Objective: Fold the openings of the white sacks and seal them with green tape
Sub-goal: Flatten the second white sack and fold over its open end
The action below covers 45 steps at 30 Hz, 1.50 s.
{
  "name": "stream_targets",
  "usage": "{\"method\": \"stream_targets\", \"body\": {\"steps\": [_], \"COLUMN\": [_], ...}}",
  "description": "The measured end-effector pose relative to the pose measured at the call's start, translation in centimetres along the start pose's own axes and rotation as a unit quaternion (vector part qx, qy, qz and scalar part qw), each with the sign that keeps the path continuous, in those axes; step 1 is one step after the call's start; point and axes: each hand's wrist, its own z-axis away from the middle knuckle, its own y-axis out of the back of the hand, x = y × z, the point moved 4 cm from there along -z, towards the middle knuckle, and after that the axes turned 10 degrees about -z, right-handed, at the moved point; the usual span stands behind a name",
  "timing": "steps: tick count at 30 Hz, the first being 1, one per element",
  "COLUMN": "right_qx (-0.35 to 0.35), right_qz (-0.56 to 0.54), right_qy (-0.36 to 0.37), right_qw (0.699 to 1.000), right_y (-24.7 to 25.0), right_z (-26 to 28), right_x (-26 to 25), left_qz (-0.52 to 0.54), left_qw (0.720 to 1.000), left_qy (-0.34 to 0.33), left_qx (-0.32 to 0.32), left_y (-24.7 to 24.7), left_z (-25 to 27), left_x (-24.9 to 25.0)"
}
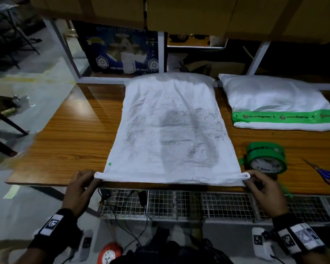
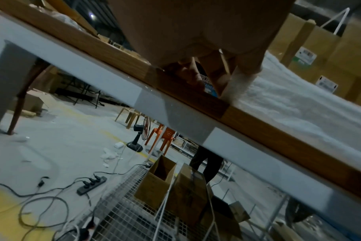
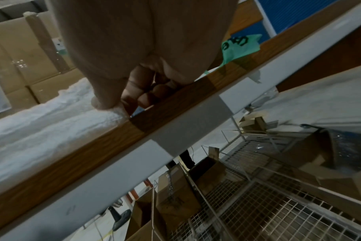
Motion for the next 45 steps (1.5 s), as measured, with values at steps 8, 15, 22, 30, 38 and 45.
{"method": "stream_targets", "body": {"steps": [8,15,22,30,38,45], "right_qx": [0.102,0.114,-0.01,-0.065,-0.044,-0.015], "right_qz": [0.068,0.214,0.213,0.194,0.061,0.066], "right_qy": [-0.07,0.02,0.131,0.14,0.062,0.003], "right_qw": [0.99,0.97,0.968,0.969,0.995,0.998], "right_y": [-1.5,-3.0,-3.2,-2.1,-1.3,-1.2], "right_z": [-0.7,-0.6,0.1,2.2,2.0,0.2], "right_x": [0.8,0.3,1.7,2.1,1.7,1.5], "left_qz": [-0.064,-0.131,-0.185,-0.185,-0.1,-0.128], "left_qw": [0.993,0.978,0.943,0.947,0.983,0.99], "left_qy": [0.084,0.106,-0.276,-0.264,-0.151,-0.042], "left_qx": [0.052,0.126,0.004,0.008,0.019,0.033], "left_y": [-1.1,-1.8,-2.8,-0.9,-0.6,-0.4], "left_z": [-0.4,-0.6,-0.7,1.3,1.3,-0.8], "left_x": [0.5,1.5,0.3,-1.6,-0.4,-1.2]}}
